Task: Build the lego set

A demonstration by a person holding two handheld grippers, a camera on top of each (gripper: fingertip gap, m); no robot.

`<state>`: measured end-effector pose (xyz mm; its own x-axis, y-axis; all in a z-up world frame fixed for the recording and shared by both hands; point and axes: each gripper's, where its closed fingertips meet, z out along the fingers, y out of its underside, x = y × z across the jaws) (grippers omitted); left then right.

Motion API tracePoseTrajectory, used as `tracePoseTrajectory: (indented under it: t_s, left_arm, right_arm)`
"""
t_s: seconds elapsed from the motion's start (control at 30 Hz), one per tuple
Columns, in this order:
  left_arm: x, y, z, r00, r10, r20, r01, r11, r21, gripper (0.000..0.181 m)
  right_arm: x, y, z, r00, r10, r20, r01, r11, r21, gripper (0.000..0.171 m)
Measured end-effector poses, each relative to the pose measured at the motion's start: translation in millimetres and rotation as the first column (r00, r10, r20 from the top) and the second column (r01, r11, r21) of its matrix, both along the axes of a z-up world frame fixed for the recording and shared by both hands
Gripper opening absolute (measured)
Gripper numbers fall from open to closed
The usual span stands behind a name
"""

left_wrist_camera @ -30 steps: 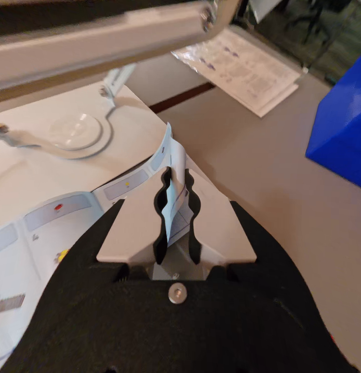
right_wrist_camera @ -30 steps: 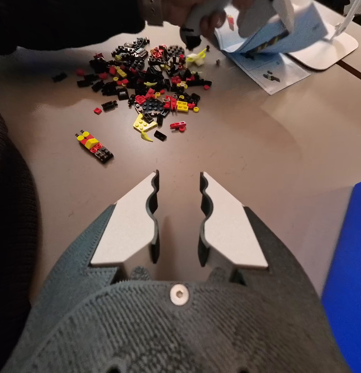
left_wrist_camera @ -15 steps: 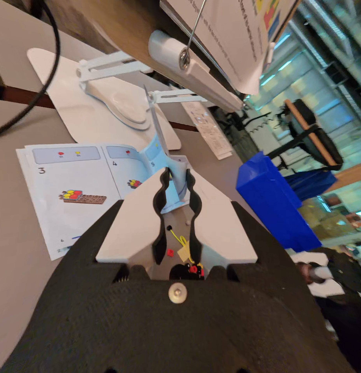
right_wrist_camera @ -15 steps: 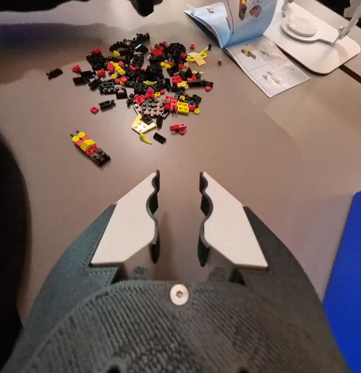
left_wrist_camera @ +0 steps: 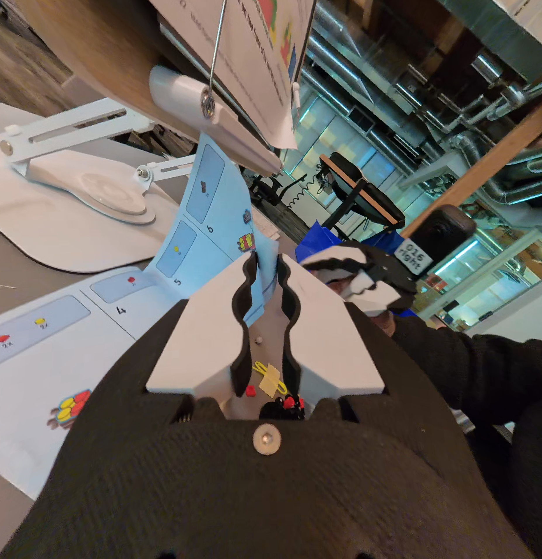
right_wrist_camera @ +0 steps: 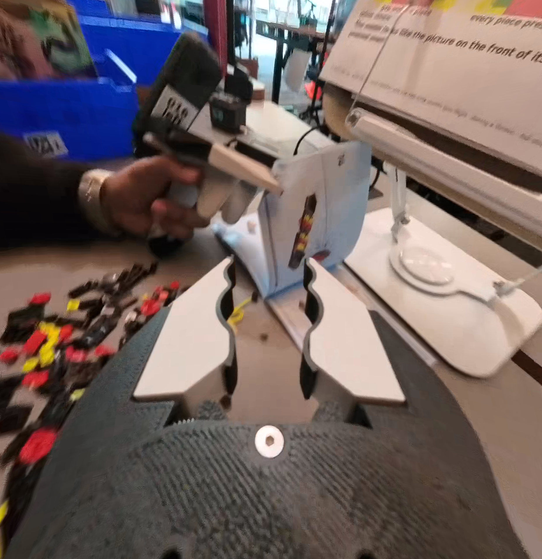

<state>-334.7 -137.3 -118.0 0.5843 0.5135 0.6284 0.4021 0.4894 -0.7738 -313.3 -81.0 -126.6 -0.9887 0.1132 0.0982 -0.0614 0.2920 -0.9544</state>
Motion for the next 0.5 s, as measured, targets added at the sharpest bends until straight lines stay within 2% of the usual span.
tracePoseTrajectory:
  t_s: [0.1, 0.2, 0.3, 0.5]
  left_arm:
    - [-1.8, -5.3, -1.4, 1.000, 0.025, 0.003, -0.025, 1.000, -0.018, 0.012]
    - [-1.4, -8.0, -2.6, 1.000, 0.027, 0.013, -0.027, 1.000, 0.009, 0.012]
    - [-1.4, -10.2, -1.3, 1.000, 0.017, 0.017, -0.018, 0.999, 0.050, 0.012]
    - [3.8, 0.1, 0.6, 0.999, -0.046, 0.003, 0.045, 0.997, 0.057, 0.016]
  right_arm:
    - [-13.0, -29.3, 3.9, 0.994, 0.049, 0.095, -0.037, 0.992, -0.120, 0.046]
    - [-26.3, -35.9, 8.5, 0.996, 0.036, 0.076, -0.020, 0.980, -0.199, 0.043]
    - [-28.3, -35.5, 8.7, 0.997, 0.058, 0.051, -0.048, 0.983, -0.174, 0.042]
    - [-31.5, -32.7, 3.9, 1.000, -0.001, -0.020, -0.002, 0.986, -0.166, 0.043]
